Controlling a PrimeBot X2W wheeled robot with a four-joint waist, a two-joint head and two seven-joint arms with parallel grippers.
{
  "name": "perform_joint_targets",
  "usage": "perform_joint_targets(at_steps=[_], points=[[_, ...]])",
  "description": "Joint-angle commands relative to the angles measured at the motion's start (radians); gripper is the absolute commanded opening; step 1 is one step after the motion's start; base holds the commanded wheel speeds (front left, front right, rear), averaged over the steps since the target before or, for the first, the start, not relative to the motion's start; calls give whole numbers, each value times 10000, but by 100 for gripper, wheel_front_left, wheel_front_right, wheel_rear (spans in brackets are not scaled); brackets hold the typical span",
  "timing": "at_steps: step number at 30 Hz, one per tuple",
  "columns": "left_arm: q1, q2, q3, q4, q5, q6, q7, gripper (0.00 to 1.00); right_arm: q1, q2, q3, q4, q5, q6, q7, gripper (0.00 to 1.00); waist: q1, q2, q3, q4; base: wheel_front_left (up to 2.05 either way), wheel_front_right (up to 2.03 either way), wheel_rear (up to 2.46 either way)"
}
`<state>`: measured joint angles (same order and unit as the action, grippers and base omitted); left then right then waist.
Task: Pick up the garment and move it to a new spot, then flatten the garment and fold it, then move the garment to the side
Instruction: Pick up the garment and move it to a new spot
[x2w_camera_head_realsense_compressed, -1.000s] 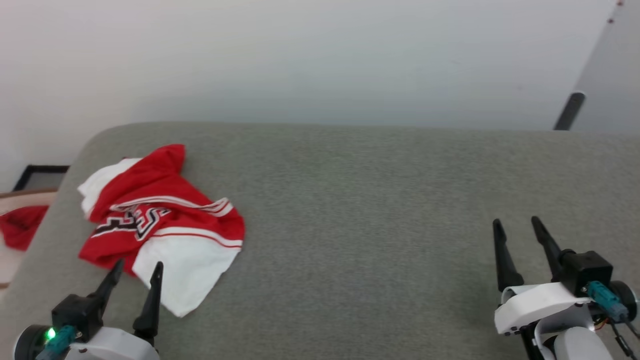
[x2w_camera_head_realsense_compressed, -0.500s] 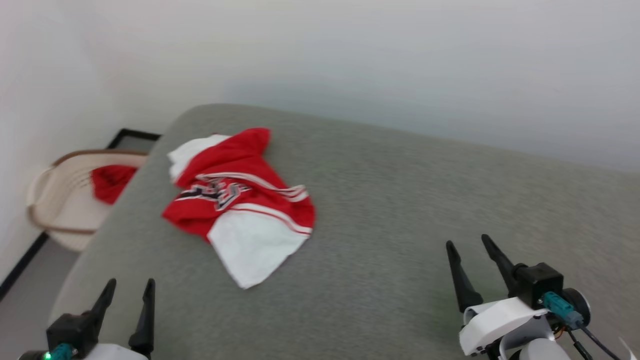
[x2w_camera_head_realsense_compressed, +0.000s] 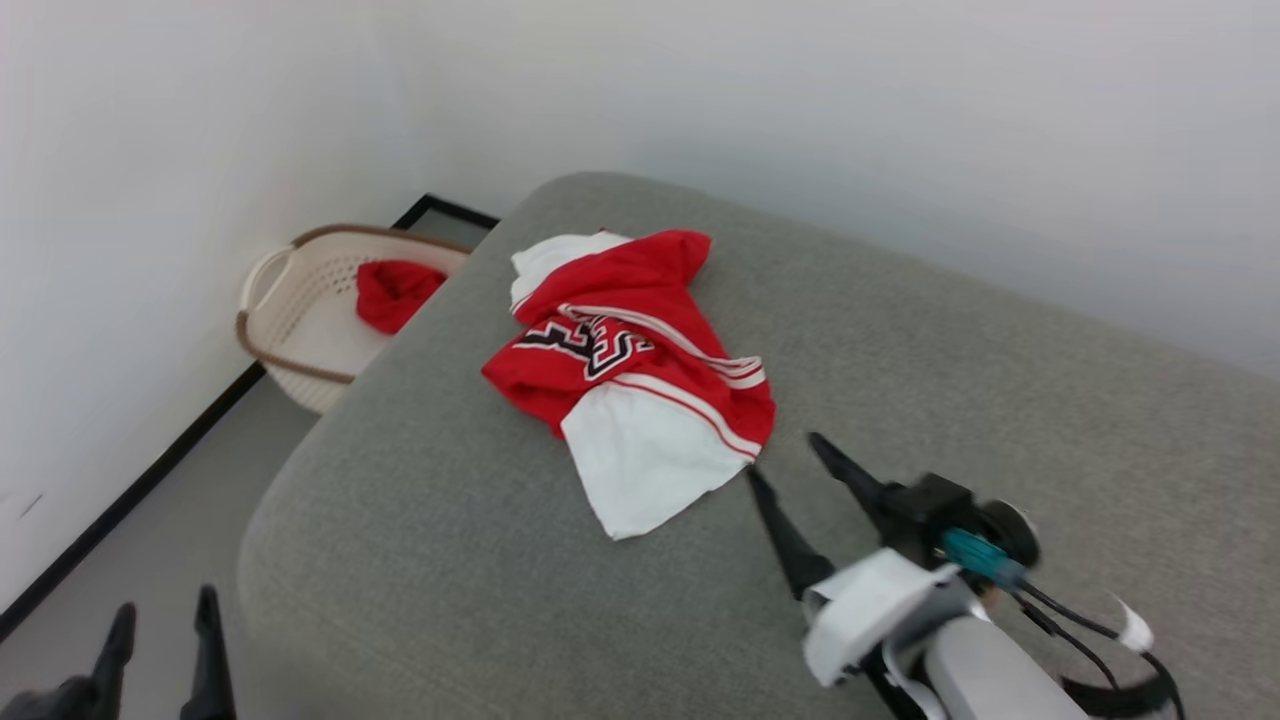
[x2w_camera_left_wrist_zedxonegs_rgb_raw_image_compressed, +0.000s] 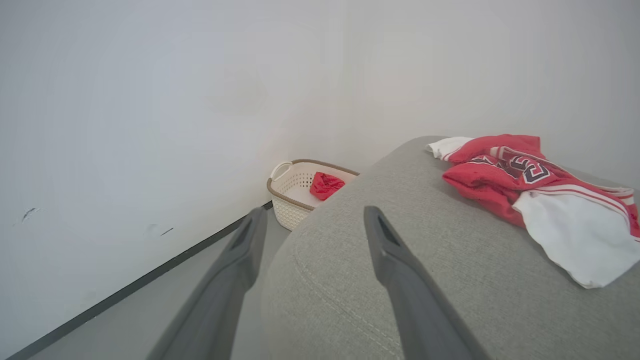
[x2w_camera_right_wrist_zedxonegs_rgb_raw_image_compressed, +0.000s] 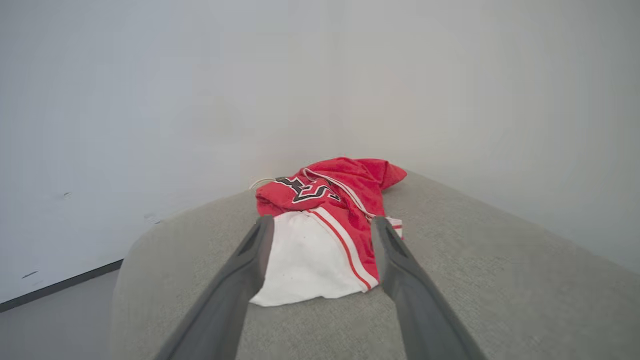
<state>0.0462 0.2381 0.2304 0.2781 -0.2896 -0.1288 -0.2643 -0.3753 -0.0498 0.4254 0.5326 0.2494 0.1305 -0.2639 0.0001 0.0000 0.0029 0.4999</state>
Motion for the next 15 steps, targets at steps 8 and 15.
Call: perform_joint_targets(at_steps=[8, 15], points=[[341, -650, 772, -351, 160, -24, 1, 100, -1011, -17, 1301, 515, 901, 3, -9, 100, -1, 0, 486, 384, -7, -7, -7], [12, -293, 97, -216, -35, -28, 1, 100, -642, -13, 694, 553, 800, 3, -10, 100, -1, 0, 499, 267, 0, 0, 0]])
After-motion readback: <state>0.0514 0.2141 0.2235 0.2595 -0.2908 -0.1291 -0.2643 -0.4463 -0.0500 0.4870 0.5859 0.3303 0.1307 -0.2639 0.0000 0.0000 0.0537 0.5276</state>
